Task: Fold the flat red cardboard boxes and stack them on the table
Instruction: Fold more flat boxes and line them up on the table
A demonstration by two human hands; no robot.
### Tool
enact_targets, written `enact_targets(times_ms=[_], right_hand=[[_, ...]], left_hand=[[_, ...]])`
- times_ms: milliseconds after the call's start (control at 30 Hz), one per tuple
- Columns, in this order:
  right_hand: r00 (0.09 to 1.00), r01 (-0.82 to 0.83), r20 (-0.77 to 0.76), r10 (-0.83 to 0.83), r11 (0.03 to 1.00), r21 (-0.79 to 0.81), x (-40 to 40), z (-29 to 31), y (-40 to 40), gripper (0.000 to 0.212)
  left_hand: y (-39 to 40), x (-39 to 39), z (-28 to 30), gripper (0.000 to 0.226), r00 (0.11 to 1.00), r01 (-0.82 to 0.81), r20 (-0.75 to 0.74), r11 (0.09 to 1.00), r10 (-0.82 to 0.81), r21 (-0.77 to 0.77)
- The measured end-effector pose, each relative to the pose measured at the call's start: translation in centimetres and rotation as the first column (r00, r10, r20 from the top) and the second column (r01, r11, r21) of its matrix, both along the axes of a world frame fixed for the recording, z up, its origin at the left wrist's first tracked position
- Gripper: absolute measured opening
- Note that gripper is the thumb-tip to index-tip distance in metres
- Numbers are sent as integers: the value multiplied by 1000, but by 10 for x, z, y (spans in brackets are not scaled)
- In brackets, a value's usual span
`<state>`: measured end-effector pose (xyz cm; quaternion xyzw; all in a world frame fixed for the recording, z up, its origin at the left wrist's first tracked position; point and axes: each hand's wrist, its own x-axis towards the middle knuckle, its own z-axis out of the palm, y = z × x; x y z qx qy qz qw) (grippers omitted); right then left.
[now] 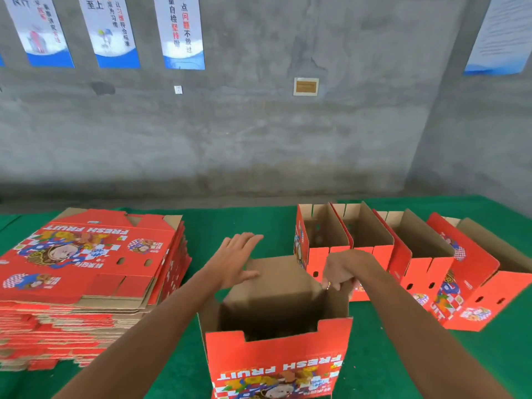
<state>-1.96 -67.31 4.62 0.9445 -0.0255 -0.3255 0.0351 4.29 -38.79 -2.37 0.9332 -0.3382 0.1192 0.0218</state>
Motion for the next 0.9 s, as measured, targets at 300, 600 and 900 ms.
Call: enact_targets(times_ms=[300, 600, 900], right_hand=[[985, 150, 47, -164, 964, 222, 6, -21, -24, 47], [964, 235, 54, -261, 928, 290, 6, -33, -39, 44], [958, 230, 83, -273, 911, 341, 15, -47, -58, 42]], left_hand=[[38, -60, -37, 25, 958, 223, -206, 970, -200, 93], [89, -95, -51, 87, 672, -282, -740, 918, -18, -279], [61, -99, -57, 61, 888, 15, -453, 990, -79, -142]])
